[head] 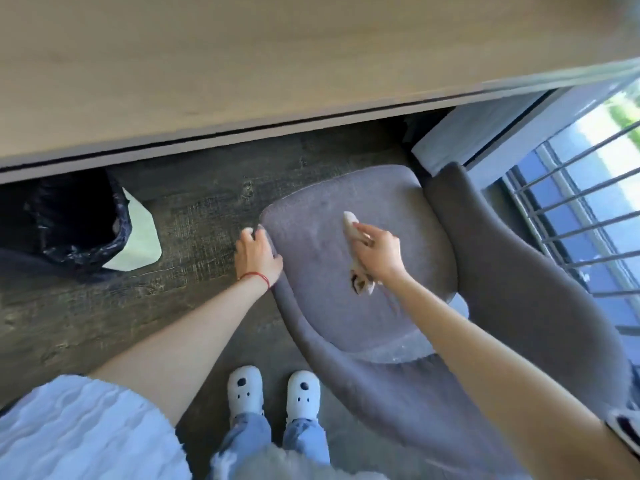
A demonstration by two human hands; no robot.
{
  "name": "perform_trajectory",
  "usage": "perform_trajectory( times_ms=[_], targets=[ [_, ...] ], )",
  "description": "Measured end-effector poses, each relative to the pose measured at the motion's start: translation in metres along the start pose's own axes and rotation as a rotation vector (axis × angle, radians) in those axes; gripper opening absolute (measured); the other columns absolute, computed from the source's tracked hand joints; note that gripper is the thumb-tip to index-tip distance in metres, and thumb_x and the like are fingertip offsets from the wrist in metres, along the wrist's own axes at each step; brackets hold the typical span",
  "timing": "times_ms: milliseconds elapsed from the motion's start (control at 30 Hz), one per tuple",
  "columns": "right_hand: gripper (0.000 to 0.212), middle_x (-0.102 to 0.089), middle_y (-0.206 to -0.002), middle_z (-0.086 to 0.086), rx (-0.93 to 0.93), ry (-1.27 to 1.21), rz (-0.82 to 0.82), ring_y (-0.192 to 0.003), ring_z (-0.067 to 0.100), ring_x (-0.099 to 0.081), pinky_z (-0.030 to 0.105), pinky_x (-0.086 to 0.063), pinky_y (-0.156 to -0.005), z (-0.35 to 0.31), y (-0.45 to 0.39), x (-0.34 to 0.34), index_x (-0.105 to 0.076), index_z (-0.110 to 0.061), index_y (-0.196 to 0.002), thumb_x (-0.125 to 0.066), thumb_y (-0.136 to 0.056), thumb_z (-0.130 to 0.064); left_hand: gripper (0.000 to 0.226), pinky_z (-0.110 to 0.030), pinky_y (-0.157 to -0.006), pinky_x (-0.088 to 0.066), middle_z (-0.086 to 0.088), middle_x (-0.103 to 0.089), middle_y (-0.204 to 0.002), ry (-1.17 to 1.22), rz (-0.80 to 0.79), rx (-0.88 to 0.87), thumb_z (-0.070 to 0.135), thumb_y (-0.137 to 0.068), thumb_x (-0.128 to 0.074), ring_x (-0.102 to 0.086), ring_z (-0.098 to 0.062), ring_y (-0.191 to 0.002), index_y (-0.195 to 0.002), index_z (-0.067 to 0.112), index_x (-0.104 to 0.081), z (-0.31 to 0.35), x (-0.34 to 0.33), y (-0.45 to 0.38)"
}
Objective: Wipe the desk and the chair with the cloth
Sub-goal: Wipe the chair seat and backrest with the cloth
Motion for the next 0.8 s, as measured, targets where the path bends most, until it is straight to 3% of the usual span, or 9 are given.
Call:
perform_trajectory(
  times_ms=[133,267,333,433,533,633,800],
  targets=[
    [0.036,-0.073,-0.106,0.006,-0.091,-0.166,0.134,-0.103,0.019,-0.065,0.030,-0.049,-0.091,-0.016,0.059,0.084,-0.070,-0.023,-0.112,-0.056,-0.081,-0.013,0.032,-0.037,-0.098,-0.044,-0.015,-0.063,-0.119,0.154,-0.104,-0.179,0.006,-0.083,-0.055,-0.057,-0.032,-0.112,-0.115,0.008,-0.059,0.039,0.029,0.074],
    [0.039,-0.073,-0.105,-0.003,-0.119,-0.426,0.316,-0.101,0.013,-0.066,0.033,-0.056,-0.088,-0.010,0.148,0.150,-0.070,-0.030,-0.109,-0.053,-0.079,-0.012,0.028,-0.018,-0.085,-0.044,-0.009,-0.069,-0.105,0.262,-0.363,-0.448,0.003,-0.080,-0.058,-0.063,-0.020,-0.093,-0.107,0.010,-0.063,0.077,0.029,0.151],
    [0.040,-0.074,-0.101,-0.007,-0.138,-0.521,0.431,-0.099,0.011,-0.067,0.036,-0.056,-0.089,0.000,0.201,0.170,-0.071,-0.035,-0.104,-0.053,-0.078,-0.010,0.027,-0.023,-0.086,-0.048,-0.008,-0.070,-0.103,0.278,-0.504,-0.558,0.006,-0.081,-0.060,-0.064,-0.018,-0.087,-0.106,0.012,-0.063,0.092,0.023,0.182],
    [0.043,-0.073,-0.096,-0.010,-0.213,-0.600,0.642,-0.093,0.011,-0.067,0.036,-0.054,-0.083,0.024,0.275,0.180,-0.072,-0.037,-0.101,-0.052,-0.076,-0.007,0.038,-0.030,-0.094,-0.047,-0.004,-0.065,-0.114,0.117,-0.647,-0.759,0.026,-0.080,-0.067,-0.062,-0.018,-0.101,-0.117,0.017,-0.059,0.102,0.003,0.217],
    [0.043,-0.073,-0.098,-0.007,-0.284,-0.683,0.793,-0.094,0.016,-0.067,0.037,-0.054,-0.082,0.056,0.335,0.171,-0.071,-0.037,-0.102,-0.053,-0.076,-0.007,0.074,-0.032,-0.106,-0.038,0.003,-0.047,-0.136,-0.185,-0.779,-0.875,0.053,-0.072,-0.068,-0.047,-0.013,-0.123,-0.135,0.024,-0.041,0.104,-0.025,0.242],
    [0.042,-0.071,-0.104,-0.004,-0.363,-0.787,0.928,-0.095,0.013,-0.065,0.035,-0.053,-0.084,0.088,0.371,0.146,-0.067,-0.027,-0.113,-0.053,-0.081,-0.004,0.084,-0.038,-0.107,-0.037,0.004,-0.040,-0.142,-0.375,-0.728,-0.950,0.055,-0.070,-0.068,-0.042,-0.015,-0.130,-0.139,0.023,-0.034,0.108,-0.052,0.259],
    [0.046,-0.068,-0.118,0.004,-0.490,-0.911,1.075,-0.107,0.017,-0.063,0.042,-0.049,-0.101,0.132,0.380,0.087,-0.063,-0.022,-0.117,-0.049,-0.084,0.006,0.053,-0.040,-0.093,-0.047,0.000,-0.057,-0.123,-0.292,-0.500,-1.057,0.037,-0.074,-0.064,-0.058,-0.025,-0.110,-0.123,0.020,-0.052,0.122,-0.082,0.263]
  ],
)
Point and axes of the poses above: each hand's wrist, its own y-axis away from the middle knuckle, its own x-axis out of the back of the hand, z = x × y, the point moved 1 cm from there along -y, towards the middle knuckle
